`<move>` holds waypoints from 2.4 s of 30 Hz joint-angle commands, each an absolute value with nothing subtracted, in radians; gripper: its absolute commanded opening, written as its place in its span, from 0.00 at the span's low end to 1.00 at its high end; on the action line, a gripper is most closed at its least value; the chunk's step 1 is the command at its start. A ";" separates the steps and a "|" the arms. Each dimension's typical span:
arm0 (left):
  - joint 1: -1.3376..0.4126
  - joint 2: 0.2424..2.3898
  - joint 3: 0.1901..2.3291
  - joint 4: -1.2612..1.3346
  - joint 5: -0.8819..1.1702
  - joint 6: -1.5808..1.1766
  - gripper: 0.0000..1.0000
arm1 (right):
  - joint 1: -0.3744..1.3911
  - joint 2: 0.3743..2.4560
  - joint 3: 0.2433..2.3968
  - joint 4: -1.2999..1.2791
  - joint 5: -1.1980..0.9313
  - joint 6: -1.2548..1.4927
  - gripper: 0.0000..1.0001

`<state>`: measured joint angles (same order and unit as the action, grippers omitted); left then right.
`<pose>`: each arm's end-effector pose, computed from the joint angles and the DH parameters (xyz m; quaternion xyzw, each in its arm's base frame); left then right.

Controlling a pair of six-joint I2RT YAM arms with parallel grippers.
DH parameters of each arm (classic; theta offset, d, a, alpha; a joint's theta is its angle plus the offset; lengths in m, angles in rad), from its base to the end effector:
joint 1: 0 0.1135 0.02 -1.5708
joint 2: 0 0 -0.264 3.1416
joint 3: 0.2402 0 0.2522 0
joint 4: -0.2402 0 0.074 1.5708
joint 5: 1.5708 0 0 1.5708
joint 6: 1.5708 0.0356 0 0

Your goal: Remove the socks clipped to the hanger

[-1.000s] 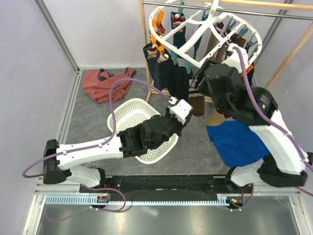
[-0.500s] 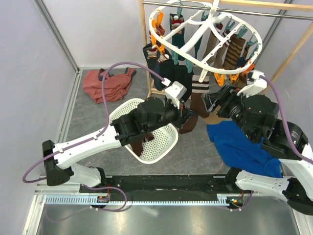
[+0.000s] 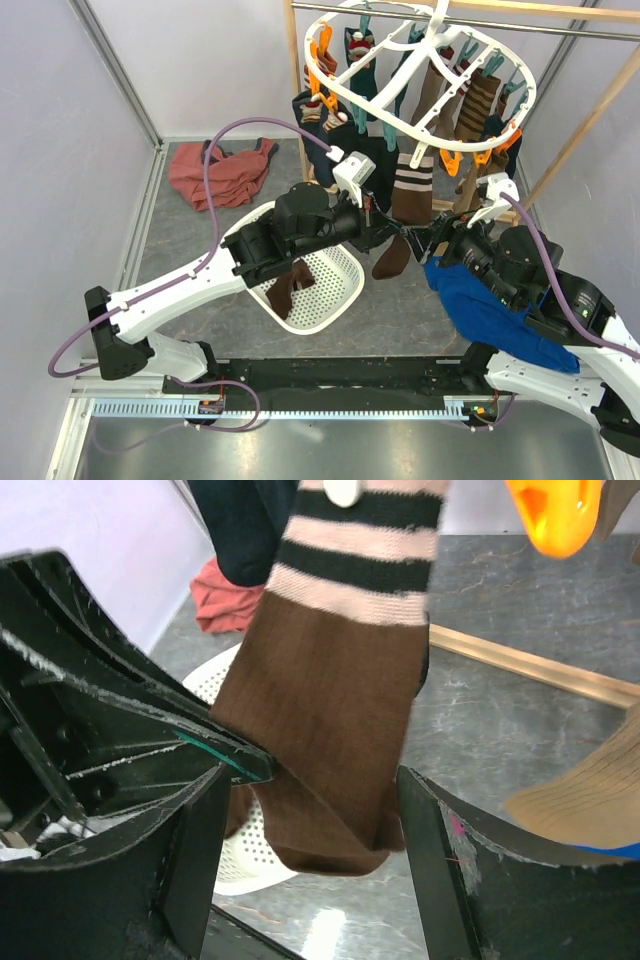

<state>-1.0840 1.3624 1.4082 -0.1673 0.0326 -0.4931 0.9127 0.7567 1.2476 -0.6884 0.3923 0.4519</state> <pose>0.1468 -0.2799 0.4297 0.2283 0.7130 -0.4787 0.4585 0.0845 0.0871 0.4422 -0.0529 0.7667 0.2751 0.5776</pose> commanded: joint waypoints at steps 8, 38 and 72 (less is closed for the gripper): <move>-1.080 1.382 1.463 -0.144 0.069 -0.551 0.02 | 0.914 0.753 1.221 -0.660 0.396 0.342 0.66; -0.736 1.382 1.408 0.032 0.951 -0.954 0.02 | 0.867 1.052 1.670 -0.647 0.647 0.698 0.77; -0.672 1.483 1.482 0.006 1.103 -1.088 0.02 | 0.644 1.003 1.425 -0.433 0.224 0.762 0.70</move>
